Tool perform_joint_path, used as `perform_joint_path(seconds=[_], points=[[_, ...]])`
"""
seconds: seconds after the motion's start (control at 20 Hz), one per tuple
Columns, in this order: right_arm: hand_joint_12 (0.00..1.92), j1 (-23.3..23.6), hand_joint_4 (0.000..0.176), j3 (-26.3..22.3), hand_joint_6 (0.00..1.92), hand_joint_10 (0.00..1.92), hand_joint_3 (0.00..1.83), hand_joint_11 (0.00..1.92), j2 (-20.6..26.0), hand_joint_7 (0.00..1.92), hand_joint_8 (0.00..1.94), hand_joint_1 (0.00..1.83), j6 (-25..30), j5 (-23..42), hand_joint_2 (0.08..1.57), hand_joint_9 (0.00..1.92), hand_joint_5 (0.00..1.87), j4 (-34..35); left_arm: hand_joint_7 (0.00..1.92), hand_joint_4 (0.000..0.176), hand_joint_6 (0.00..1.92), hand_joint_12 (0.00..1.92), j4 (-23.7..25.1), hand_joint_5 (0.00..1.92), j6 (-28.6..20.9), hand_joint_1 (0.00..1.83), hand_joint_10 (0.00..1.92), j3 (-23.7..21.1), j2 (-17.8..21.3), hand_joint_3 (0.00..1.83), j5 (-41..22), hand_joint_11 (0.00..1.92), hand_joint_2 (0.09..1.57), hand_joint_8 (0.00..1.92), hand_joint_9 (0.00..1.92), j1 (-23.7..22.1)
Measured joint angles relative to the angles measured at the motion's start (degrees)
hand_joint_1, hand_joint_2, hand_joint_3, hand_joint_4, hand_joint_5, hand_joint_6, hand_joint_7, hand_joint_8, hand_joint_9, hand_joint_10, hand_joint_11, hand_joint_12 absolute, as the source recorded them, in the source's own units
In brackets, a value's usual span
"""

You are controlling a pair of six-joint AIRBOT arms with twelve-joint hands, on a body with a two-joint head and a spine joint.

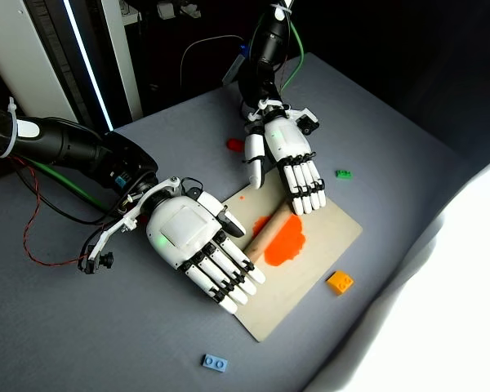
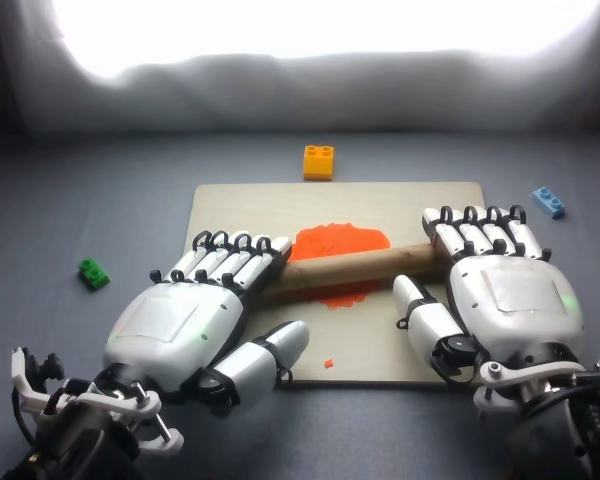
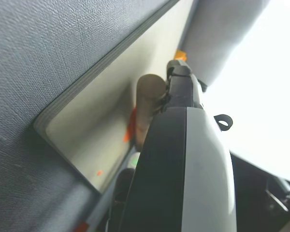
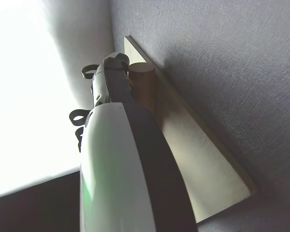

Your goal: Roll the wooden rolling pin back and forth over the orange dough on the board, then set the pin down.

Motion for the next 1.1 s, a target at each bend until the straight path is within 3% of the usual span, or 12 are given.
perform_joint_path(seconds=[0.55,0.6,0.8,1.1], points=[[0.32,-0.42,0.000,-0.96,0.00,0.01,0.00,0.00,0.13,0.23,0.00,0.00,-1.07,0.85,1.51,0.17,0.19,-0.02,0.20,0.000,0.01,0.23,-0.04,0.14,-0.02,0.00,0.00,-1.42,1.18,0.00,0.24,0.00,1.49,0.00,0.14,0.31],[0.24,-0.42,0.000,-0.98,0.00,0.01,0.00,0.00,0.11,0.21,0.00,0.00,-1.09,0.83,1.51,0.15,0.18,-0.07,0.19,0.000,0.00,0.19,0.17,0.13,0.00,0.00,0.00,-1.90,1.55,0.00,0.42,0.00,1.49,0.00,0.14,0.52],[0.30,-0.90,0.000,-1.44,0.00,0.01,0.00,0.00,0.15,0.22,0.01,0.00,-1.11,1.18,1.51,0.16,0.18,-0.68,0.18,0.000,0.00,0.14,0.46,0.11,0.00,0.00,0.00,-3.04,2.08,0.00,0.52,0.00,1.49,0.00,0.12,1.16],[0.24,-1.03,0.000,-2.03,0.01,0.00,0.00,0.00,0.31,0.22,0.01,0.00,-1.55,1.66,1.51,0.16,0.16,-0.46,0.18,0.000,0.00,0.12,0.39,0.12,-0.04,0.00,0.00,-3.72,2.80,0.00,1.05,0.00,1.49,0.00,0.12,1.44]])
